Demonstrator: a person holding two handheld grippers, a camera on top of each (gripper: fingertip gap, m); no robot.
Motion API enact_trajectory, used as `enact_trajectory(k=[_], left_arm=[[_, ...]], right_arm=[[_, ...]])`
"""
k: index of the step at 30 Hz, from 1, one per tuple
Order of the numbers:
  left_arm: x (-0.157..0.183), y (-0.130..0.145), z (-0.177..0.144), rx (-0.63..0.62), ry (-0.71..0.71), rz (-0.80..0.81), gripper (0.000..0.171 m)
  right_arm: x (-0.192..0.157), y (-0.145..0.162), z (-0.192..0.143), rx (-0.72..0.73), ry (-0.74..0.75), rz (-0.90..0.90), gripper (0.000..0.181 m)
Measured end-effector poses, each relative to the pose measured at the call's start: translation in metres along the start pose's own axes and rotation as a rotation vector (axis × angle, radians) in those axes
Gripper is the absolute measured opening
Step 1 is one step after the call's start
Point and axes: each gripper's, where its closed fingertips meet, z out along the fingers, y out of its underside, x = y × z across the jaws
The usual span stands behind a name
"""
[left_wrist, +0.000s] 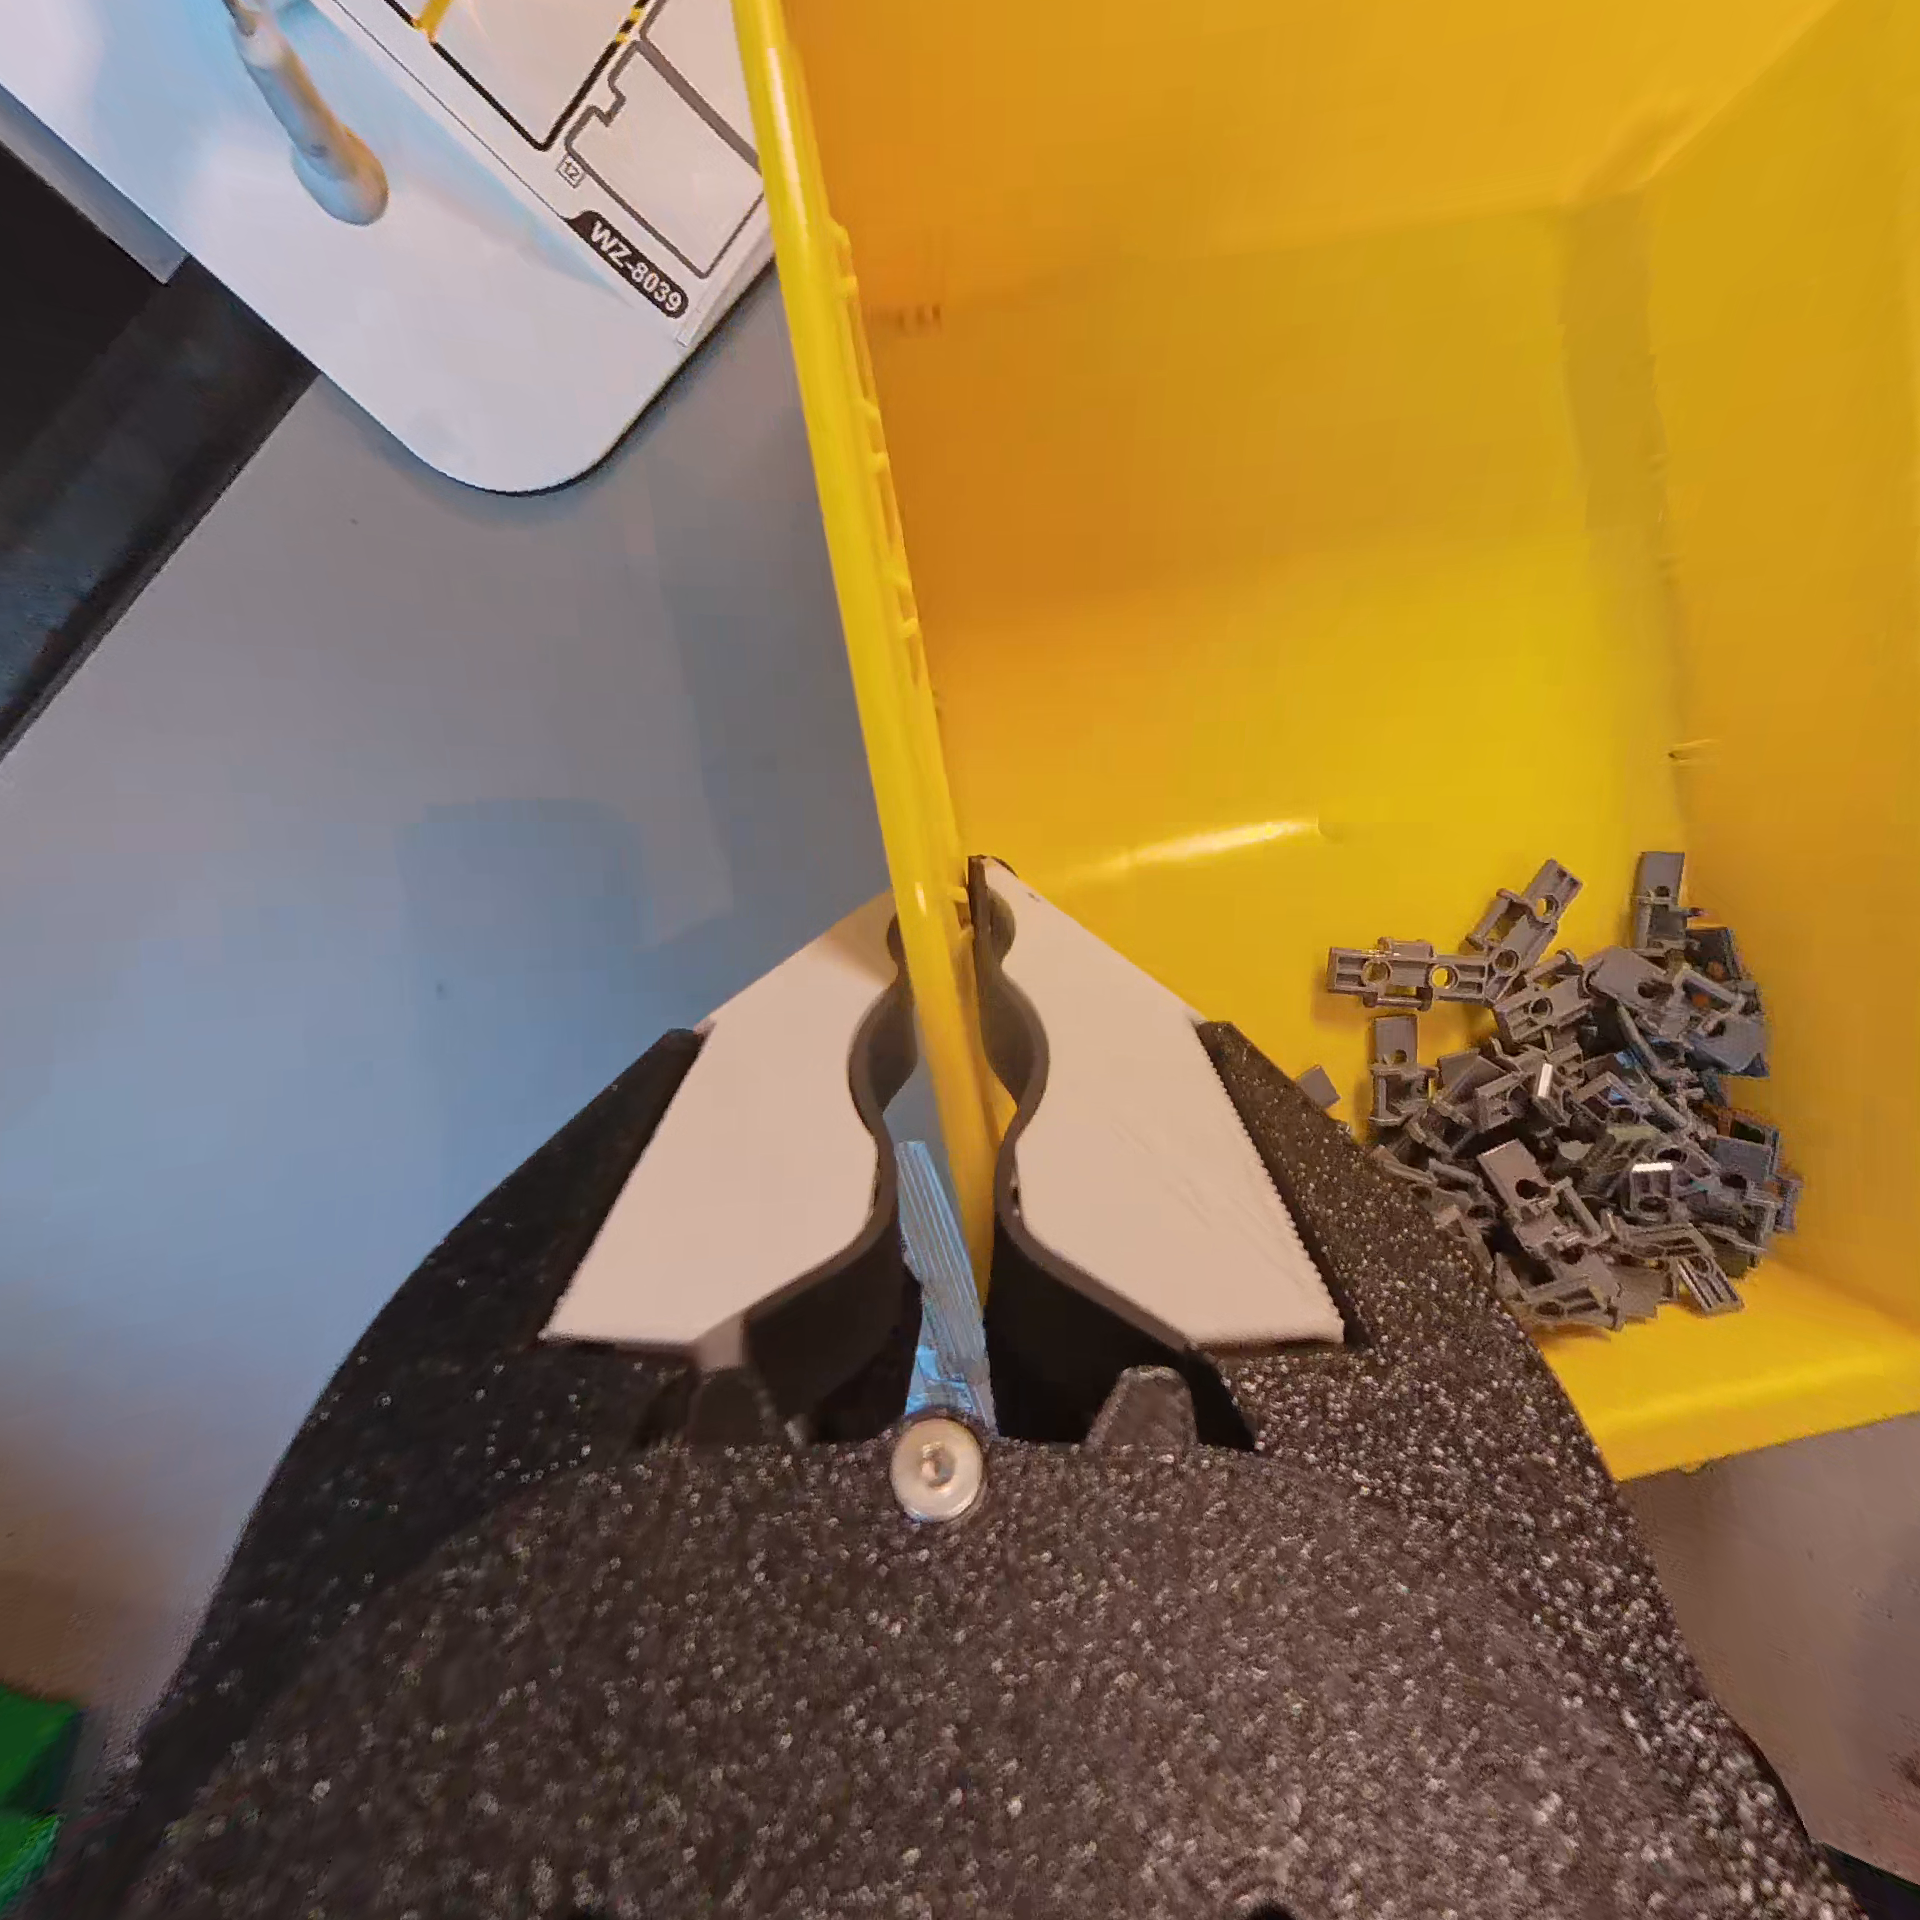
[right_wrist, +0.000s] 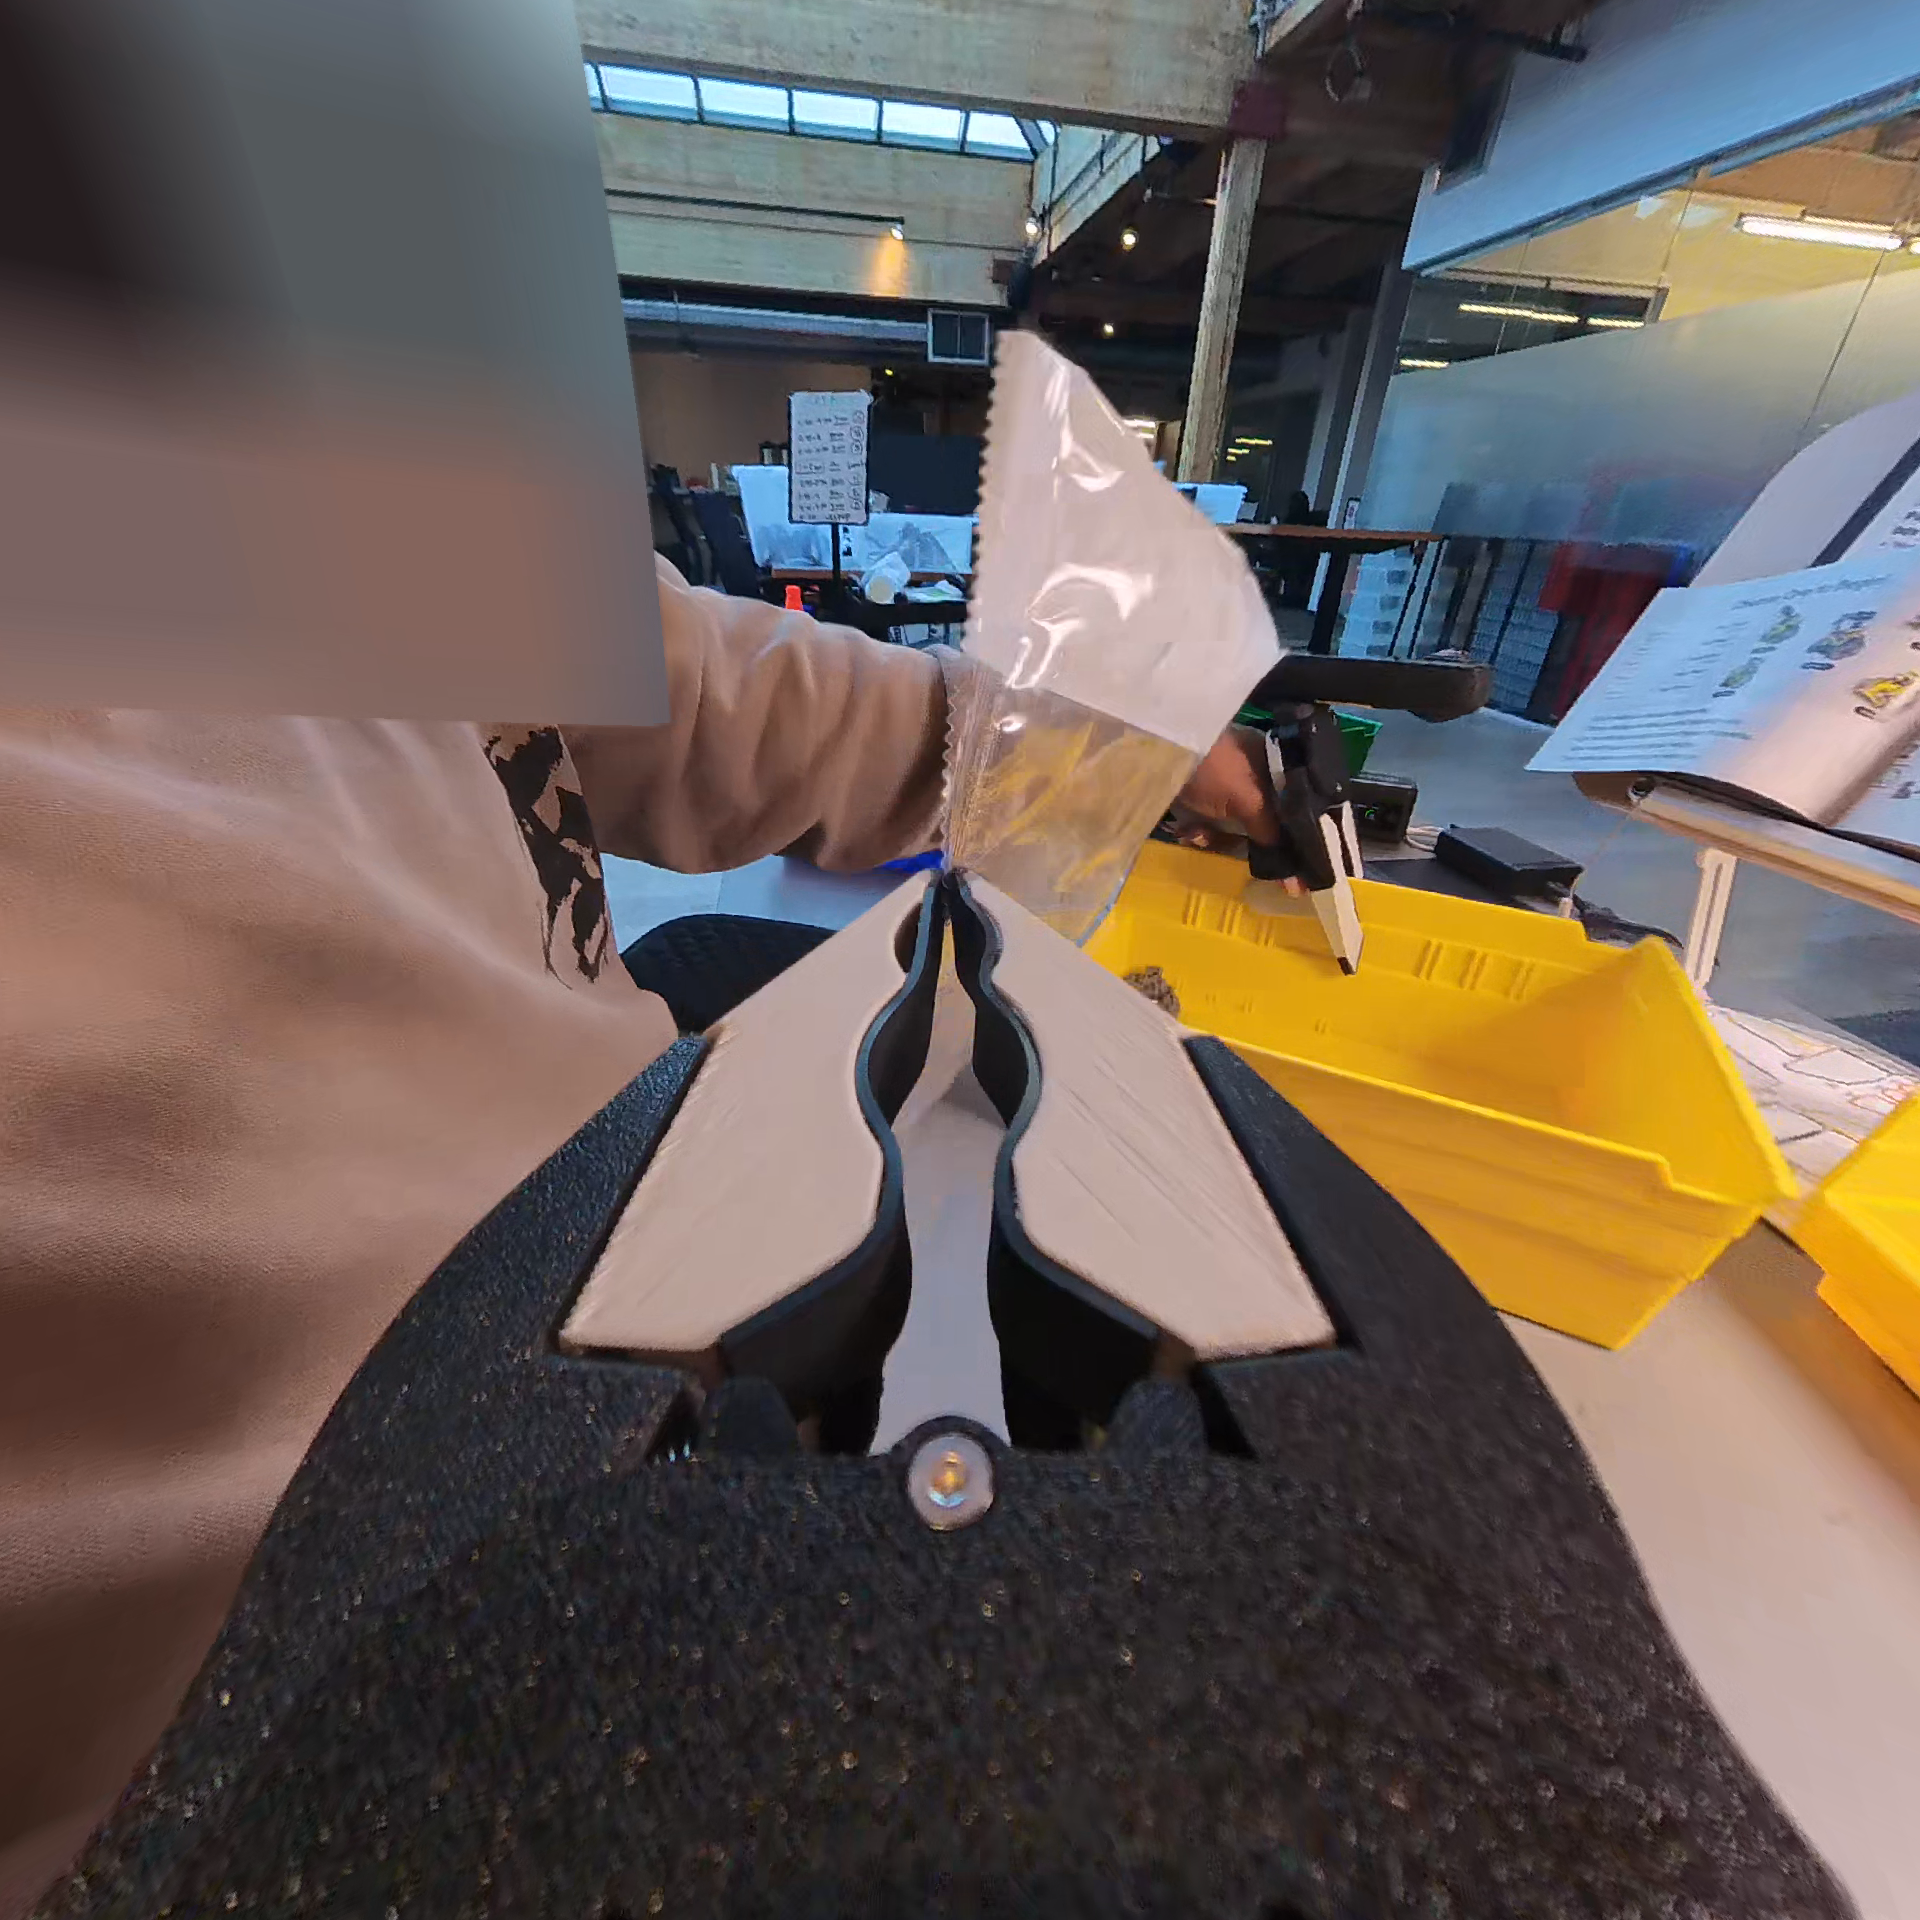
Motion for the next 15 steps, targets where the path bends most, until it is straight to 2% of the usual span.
enact_trajectory(k=[7,15], left_arm=[[0.0,-0.005,-0.022,0.042,-0.056,0.035,0.003],[-0.005,-0.015,-0.085,0.225,-0.121,0.032,0.006]], right_arm=[[0.01,0.008,-0.005,0.036,0.005,0.083,0.0],[0.013,0.006,-0.016,0.08,0.02,0.143,0.0]])
